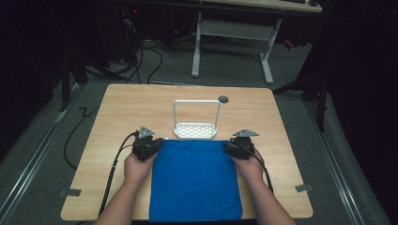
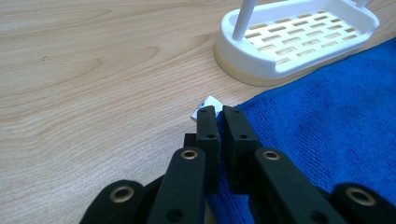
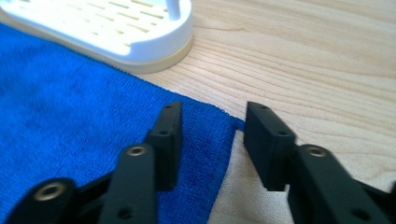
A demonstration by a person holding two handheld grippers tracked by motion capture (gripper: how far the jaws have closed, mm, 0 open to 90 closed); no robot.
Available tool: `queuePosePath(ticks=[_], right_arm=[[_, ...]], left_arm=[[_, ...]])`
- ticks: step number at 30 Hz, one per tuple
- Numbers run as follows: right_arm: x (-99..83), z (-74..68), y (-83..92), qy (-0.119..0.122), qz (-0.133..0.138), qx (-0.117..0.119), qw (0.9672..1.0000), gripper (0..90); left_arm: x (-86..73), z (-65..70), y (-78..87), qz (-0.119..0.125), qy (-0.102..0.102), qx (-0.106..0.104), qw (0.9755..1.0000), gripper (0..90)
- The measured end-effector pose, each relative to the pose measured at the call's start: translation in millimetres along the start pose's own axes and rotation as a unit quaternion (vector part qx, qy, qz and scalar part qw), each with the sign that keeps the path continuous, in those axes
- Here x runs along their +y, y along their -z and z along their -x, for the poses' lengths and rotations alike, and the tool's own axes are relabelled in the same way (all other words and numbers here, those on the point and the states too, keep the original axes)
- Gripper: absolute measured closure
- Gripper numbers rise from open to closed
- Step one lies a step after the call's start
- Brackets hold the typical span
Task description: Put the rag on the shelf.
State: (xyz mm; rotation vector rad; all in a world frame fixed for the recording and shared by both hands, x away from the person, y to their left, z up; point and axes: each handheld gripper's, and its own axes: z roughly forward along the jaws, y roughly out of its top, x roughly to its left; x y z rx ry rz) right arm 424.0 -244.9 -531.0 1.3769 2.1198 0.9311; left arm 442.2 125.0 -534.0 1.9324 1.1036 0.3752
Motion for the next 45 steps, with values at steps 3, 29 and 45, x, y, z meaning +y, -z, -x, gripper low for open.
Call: queuePosePath(ticks=[3, 29, 45], right_arm=[[0.0, -2.1, 0.7, 0.002, -0.001, 0.006, 1.0, 75.3], [1.6, -25.0, 69.1, -0.001, 0.156, 0.069, 0.9854, 87.8], [19.7, -38.1, 121.3, 0.024, 0.247, 0.052, 0.9673, 88.0]], left_arm=[[-0.3, 0.1, 1.0, 0.003, -0.002, 0.0, 1.0, 86.0], [7.6, 30.1, 58.2, 0.121, -0.034, 0.004, 0.992, 87.5], [31.2, 48.8, 113.1, 0.207, -0.063, 0.001, 0.9762, 87.5]])
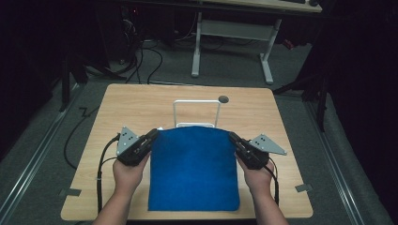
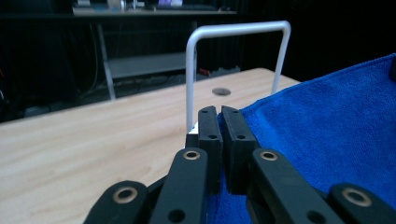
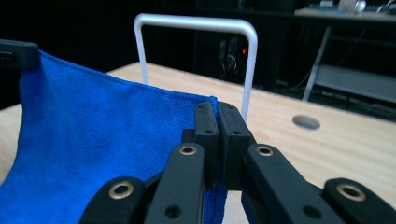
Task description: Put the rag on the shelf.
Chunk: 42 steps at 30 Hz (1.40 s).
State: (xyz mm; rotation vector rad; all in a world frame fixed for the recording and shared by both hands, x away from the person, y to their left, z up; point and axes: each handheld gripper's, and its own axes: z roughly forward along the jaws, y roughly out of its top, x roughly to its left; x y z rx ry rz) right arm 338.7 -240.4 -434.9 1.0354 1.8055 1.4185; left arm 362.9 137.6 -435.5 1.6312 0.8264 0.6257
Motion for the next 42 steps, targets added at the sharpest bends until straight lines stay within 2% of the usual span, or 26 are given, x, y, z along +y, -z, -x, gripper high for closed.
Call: queuePosePath(ticks=[5, 12, 16, 19, 23, 33, 42], right_arm=[[17.0, -6.0, 10.9, 0.014, 0.034, -0.003, 0.9993, 88.0], [34.8, -6.2, 19.8, 0.021, 0.061, -0.005, 0.9979, 88.0], [46.6, -4.0, 22.2, 0.023, 0.077, -0.009, 0.9967, 88.0], [57.0, -2.8, 22.2, 0.027, 0.086, -0.013, 0.9958, 88.0], [67.1, -0.2, 19.9, 0.033, 0.095, -0.017, 0.9948, 88.0], [86.1, 10.2, 13.4, 0.034, 0.105, -0.028, 0.9936, 88.0], [89.5, 17.2, 12.3, 0.024, 0.105, -0.033, 0.9936, 88.0]], left_arm=[[14.8, 4.4, 7.6, 0.027, -0.004, 0.0, 0.9996, 87.7], [30.1, 7.6, 15.2, 0.059, 0.0, 0.001, 0.9983, 87.7], [39.7, 7.7, 14.8, 0.067, -0.014, 0.008, 0.9977, 87.7], [48.6, 5.3, 13.1, 0.075, -0.015, 0.014, 0.9969, 87.7], [62.1, 0.6, 8.5, 0.082, -0.024, 0.02, 0.9962, 87.8], [89.6, -13.6, -1.5, 0.093, -0.029, 0.035, 0.9947, 87.9], [94.4, -17.5, -5.8, 0.095, -0.027, 0.035, 0.9945, 88.0]])
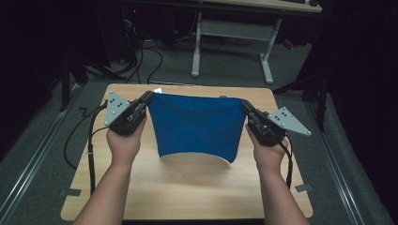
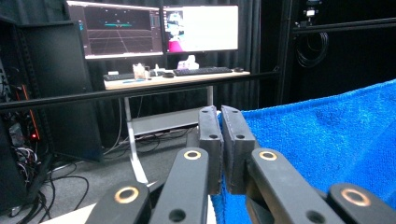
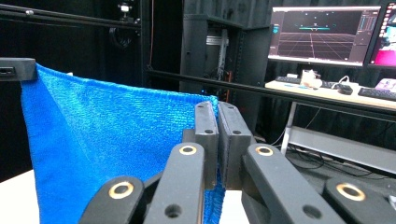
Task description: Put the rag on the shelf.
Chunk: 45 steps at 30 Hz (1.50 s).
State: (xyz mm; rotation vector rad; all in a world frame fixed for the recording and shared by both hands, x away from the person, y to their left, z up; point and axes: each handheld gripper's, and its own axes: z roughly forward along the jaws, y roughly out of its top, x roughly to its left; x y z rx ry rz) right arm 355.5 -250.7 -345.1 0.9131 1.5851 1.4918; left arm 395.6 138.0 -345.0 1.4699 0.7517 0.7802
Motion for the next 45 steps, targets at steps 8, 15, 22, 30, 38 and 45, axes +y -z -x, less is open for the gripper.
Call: queuePosePath(ticks=[8, 15, 22, 30, 38, 45], right_arm=[[10.4, 4.8, -1.3, -0.001, 0.001, -0.002, 1.0, 88.0], [28.0, 17.8, -13.7, -0.009, 0.001, -0.008, 0.9999, 88.0], [39.6, 27.2, -32.2, -0.007, -0.009, -0.013, 0.9998, 88.0], [39.9, 38.8, -55.0, -0.009, -0.02, -0.021, 0.9995, 88.0], [29.7, 48.8, -89.0, -0.009, -0.049, -0.035, 0.9982, 88.0], [18.7, 58.1, -114.1, 0.0, -0.082, -0.044, 0.9956, 88.0]], left_arm=[[16.8, 0.4, -8.0, 0.001, -0.014, -0.003, 0.9999, 87.9], [36.7, -7.0, -27.6, -0.006, -0.028, 0.0, 0.9996, 88.0], [45.9, -18.6, -47.5, -0.017, -0.041, 0.012, 0.9989, 88.0], [48.4, -31.3, -68.8, -0.033, -0.052, 0.021, 0.9978, 87.9], [44.3, -45.0, -92.9, -0.05, -0.055, 0.036, 0.9966, 87.9], [28.0, -51.9, -111.4, -0.094, -0.052, 0.046, 0.9932, 87.8]])
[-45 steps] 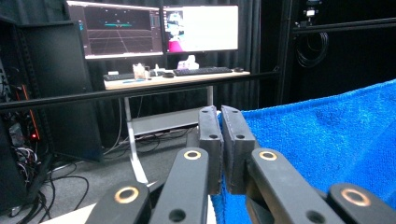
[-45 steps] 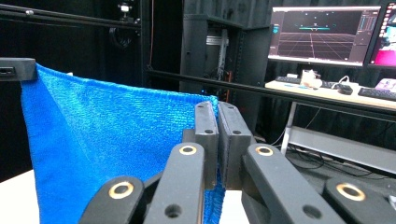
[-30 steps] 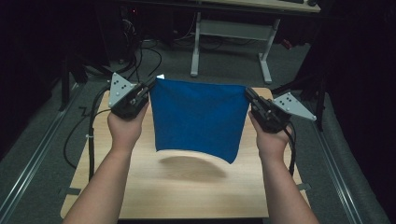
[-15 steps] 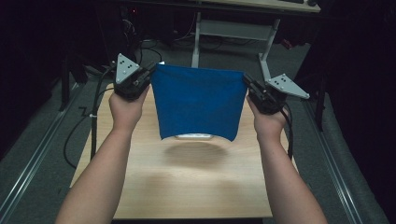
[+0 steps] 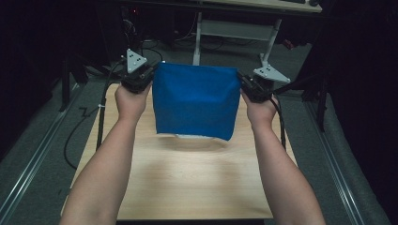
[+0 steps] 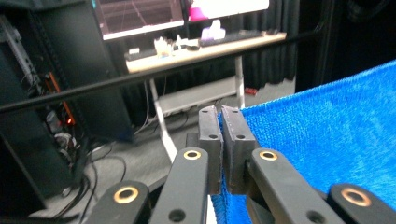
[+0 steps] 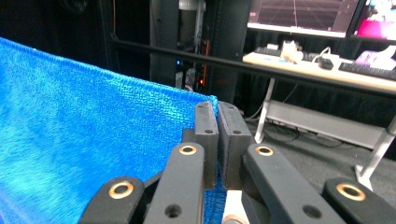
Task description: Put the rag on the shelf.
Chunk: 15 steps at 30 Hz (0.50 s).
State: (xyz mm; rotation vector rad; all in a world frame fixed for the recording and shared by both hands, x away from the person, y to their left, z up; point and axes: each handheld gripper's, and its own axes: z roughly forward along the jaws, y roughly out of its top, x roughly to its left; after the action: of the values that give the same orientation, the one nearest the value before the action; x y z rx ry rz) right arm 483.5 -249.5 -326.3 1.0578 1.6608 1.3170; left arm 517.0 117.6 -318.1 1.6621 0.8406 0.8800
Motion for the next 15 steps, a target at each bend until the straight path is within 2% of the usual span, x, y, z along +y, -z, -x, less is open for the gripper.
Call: queuePosePath(ticks=[4, 6, 10, 15], right_arm=[[-8.0, 1.1, -10.0, 0.007, -0.019, -0.003, 0.9998, 88.0], [-14.8, 2.8, -15.3, 0.013, -0.032, -0.003, 0.9994, 88.0], [-28.2, 3.7, -21.3, 0.004, -0.049, 0.004, 0.9988, 88.0], [-45.6, 1.2, -28.9, 0.018, -0.074, 0.006, 0.997, 88.0]], left_arm=[[-14.1, -3.2, -10.3, -0.026, 0.019, -0.015, 0.9994, 87.8], [-25.2, -3.3, -15.1, -0.04, 0.02, -0.018, 0.9989, 87.8], [-44.5, -1.9, -21.6, -0.065, 0.024, -0.021, 0.9974, 87.8], [-68.6, -1.0, -27.8, -0.091, 0.032, -0.031, 0.9948, 87.8]])
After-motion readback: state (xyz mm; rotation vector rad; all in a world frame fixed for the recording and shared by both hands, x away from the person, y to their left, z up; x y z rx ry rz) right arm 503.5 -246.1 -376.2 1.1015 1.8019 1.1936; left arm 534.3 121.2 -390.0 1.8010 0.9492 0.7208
